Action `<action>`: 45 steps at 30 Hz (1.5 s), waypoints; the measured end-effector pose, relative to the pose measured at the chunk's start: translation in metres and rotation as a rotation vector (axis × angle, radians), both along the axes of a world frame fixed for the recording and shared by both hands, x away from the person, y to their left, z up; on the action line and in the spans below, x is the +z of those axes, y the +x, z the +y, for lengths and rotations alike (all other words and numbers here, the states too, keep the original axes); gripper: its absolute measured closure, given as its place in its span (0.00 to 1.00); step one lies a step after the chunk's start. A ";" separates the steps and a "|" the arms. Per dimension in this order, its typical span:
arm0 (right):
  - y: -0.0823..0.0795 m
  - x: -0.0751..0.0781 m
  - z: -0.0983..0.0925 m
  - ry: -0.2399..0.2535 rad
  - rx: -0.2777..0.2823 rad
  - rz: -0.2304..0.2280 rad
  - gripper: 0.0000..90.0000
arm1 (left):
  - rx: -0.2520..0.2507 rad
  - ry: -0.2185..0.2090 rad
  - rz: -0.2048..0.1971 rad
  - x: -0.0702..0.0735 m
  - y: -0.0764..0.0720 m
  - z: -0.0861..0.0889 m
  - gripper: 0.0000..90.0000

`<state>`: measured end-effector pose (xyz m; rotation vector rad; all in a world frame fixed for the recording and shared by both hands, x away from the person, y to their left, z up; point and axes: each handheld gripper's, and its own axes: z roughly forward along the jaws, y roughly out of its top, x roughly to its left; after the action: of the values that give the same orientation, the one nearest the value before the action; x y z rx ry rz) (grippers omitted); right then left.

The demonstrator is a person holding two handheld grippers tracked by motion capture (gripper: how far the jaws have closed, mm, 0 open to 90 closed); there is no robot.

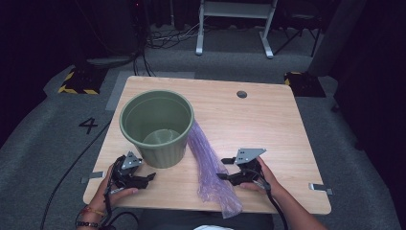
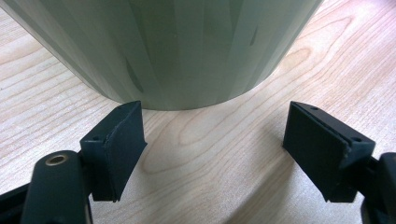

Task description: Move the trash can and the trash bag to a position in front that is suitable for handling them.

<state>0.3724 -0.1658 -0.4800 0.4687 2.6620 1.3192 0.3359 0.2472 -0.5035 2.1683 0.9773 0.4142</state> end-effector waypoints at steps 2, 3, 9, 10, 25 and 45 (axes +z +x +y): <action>0.002 -0.006 0.003 -0.032 0.000 0.004 0.54 | 0.000 -0.001 0.001 0.000 0.000 0.000 0.23; 0.002 -0.009 0.003 -0.043 0.000 0.009 0.59 | 0.000 -0.001 0.001 0.000 0.000 0.000 0.23; 0.007 -0.016 -0.002 -0.107 -0.007 0.012 0.71 | -0.002 0.003 -0.001 0.000 0.000 0.000 0.23; 0.011 -0.016 -0.010 -0.093 -0.022 0.032 0.75 | -0.003 0.003 -0.001 0.000 0.000 0.000 0.23; 0.041 -0.016 -0.100 -0.085 -0.210 0.038 0.67 | -0.005 0.002 0.001 0.000 0.000 0.000 0.23; -0.013 0.042 -0.109 -0.086 -0.294 -0.079 0.59 | -0.005 0.002 0.000 0.000 0.000 0.000 0.23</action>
<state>0.3591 -0.2747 -0.4380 0.7456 2.4570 1.1085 0.3364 0.2476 -0.5034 2.1726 0.9716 0.4127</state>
